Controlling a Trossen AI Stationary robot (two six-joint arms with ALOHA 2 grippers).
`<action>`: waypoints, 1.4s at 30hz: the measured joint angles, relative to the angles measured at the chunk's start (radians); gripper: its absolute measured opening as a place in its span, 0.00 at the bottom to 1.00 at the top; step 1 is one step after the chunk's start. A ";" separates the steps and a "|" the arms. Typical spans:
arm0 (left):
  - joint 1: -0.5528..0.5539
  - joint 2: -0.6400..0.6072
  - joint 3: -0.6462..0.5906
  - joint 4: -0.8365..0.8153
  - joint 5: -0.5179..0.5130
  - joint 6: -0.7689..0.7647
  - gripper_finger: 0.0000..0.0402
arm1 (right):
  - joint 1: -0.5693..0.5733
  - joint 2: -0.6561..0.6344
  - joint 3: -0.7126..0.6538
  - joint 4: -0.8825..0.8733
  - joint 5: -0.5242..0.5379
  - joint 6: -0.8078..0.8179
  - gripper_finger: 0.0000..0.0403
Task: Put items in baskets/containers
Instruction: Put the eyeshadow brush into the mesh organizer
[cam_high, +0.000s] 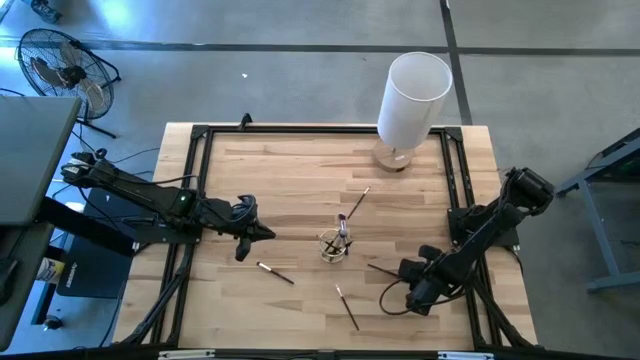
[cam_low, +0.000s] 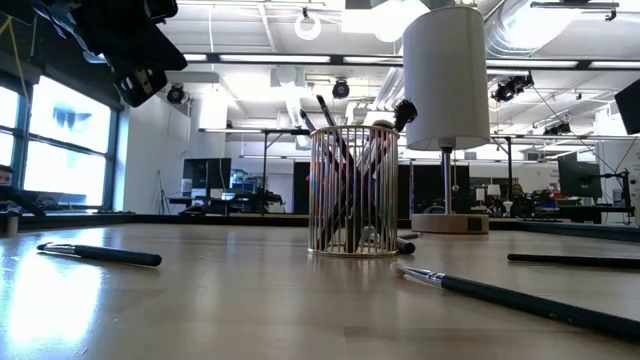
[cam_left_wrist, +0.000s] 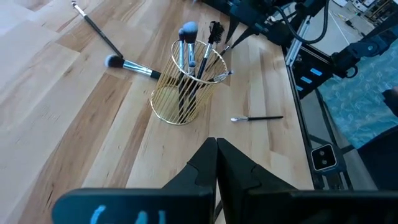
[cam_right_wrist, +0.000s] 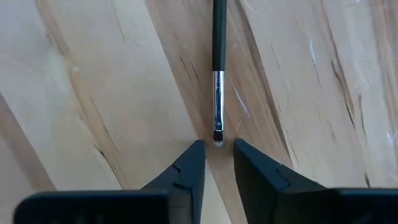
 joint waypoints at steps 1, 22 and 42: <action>0.000 0.000 0.000 0.000 0.000 0.000 0.00 | 0.000 0.000 -0.004 0.007 -0.001 -0.002 0.17; 0.000 0.000 0.000 0.001 0.000 -0.002 0.00 | -0.003 -0.074 -0.035 0.034 -0.030 0.055 0.00; 0.000 0.053 0.000 0.182 -0.129 0.186 0.42 | -0.039 -0.382 -0.003 -0.197 -0.048 0.207 0.00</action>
